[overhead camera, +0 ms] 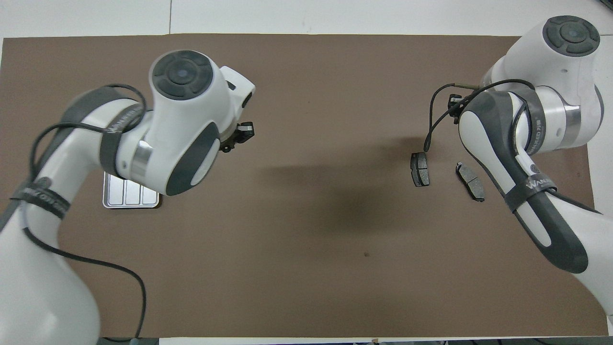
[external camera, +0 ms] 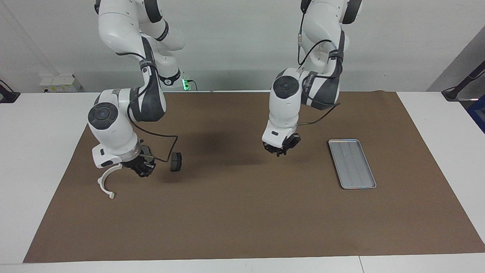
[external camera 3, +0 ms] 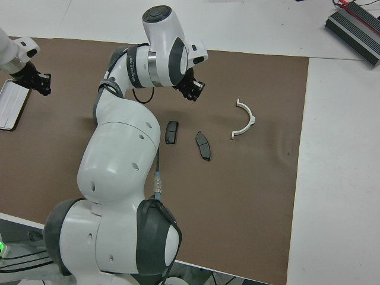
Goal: Pick bearing gear from pile to tray
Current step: 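Carry the bearing with the left gripper into the silver tray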
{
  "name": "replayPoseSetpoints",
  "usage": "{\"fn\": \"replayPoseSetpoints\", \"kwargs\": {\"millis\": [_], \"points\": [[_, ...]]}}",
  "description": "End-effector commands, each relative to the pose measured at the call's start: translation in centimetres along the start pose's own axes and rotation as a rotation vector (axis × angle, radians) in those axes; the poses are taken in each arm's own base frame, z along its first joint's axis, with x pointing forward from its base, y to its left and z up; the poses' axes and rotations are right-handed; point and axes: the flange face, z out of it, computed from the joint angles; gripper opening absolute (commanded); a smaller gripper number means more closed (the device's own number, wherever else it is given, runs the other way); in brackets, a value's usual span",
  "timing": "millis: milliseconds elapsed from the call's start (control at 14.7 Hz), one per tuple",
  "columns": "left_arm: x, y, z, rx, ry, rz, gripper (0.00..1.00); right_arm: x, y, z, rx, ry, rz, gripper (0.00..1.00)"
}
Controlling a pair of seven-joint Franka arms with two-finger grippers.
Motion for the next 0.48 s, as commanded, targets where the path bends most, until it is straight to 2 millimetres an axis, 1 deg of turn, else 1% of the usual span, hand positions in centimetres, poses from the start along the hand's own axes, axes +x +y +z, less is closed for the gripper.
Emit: {"fn": "replayPoseSetpoints", "kwargs": {"millis": [0,136,204,272,341,409], "points": [[-0.2,-7.6,-1.3,-0.002,-0.08,0.067,0.0,-2.3,-3.5,-3.4,0.003,-0.009,0.014,0.0],[0.1,-14.1,-0.9,-0.011,-0.102,0.131,0.0,-4.5,-7.0,-4.9,0.001,0.001,0.026,0.0],[0.2,-16.9,-0.2,-0.018,-0.113,0.177,0.0,-5.5,-8.8,-5.1,0.002,0.003,0.045,0.0],[0.6,-19.3,0.6,-0.027,-0.113,0.205,0.0,-6.7,-10.8,-5.3,0.004,0.009,0.073,0.0],[0.6,-20.6,1.2,-0.034,-0.09,0.217,0.0,-7.7,-12.5,-5.5,0.01,0.017,0.106,0.0],[0.3,-21.6,2.3,-0.038,-0.066,0.203,0.0,-9.2,-14.7,-6.0,0.023,0.026,0.128,0.0]]}}
